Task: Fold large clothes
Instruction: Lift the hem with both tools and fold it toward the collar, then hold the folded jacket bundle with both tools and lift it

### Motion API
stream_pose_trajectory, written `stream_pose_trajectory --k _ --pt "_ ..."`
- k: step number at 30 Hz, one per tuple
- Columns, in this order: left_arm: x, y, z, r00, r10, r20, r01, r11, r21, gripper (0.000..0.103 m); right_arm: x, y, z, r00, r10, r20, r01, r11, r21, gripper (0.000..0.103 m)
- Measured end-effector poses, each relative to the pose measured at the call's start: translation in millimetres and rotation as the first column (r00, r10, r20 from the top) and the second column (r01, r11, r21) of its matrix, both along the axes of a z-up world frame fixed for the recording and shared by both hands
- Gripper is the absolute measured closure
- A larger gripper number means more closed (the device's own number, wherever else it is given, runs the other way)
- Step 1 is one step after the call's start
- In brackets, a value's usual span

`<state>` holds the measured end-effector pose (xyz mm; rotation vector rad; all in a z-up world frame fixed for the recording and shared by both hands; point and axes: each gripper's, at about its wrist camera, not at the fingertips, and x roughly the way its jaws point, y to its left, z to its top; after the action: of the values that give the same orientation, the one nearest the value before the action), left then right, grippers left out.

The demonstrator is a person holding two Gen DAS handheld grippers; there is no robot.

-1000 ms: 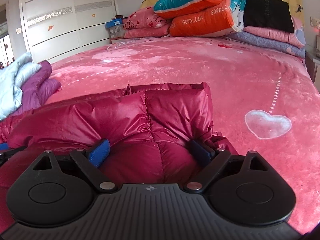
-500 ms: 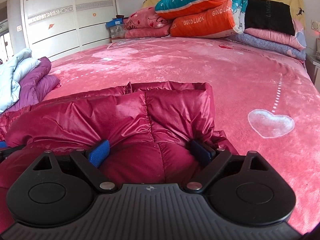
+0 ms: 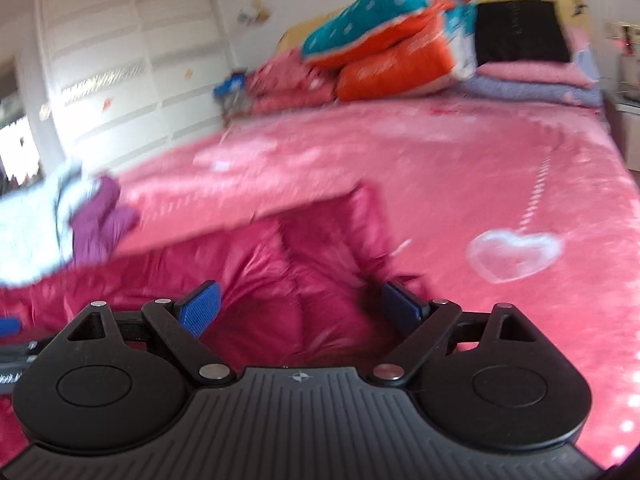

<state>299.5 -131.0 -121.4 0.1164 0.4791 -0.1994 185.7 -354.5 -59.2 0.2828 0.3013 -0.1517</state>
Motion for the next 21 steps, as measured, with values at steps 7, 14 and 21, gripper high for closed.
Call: stream_pose_trajectory --k 7,14,21 --pt "-52 47 63 1.0 0.0 0.02 0.002 0.992 -0.123 0.001 -41 -30 14 0.999 -0.033 0.042 0.032 0.999 0.026 0.0" --pt "-93 134 102 0.994 0.067 -0.086 -0.085 0.97 -0.23 0.001 -65 -93 4 0.997 0.081 -0.002 -0.077 0.954 0.29 0.0" --pt "-100 192 88 0.977 0.033 -0.212 -0.103 0.938 -0.331 0.001 -63 -139 -36 0.971 0.241 -0.007 -0.19 0.784 0.591 0.0"
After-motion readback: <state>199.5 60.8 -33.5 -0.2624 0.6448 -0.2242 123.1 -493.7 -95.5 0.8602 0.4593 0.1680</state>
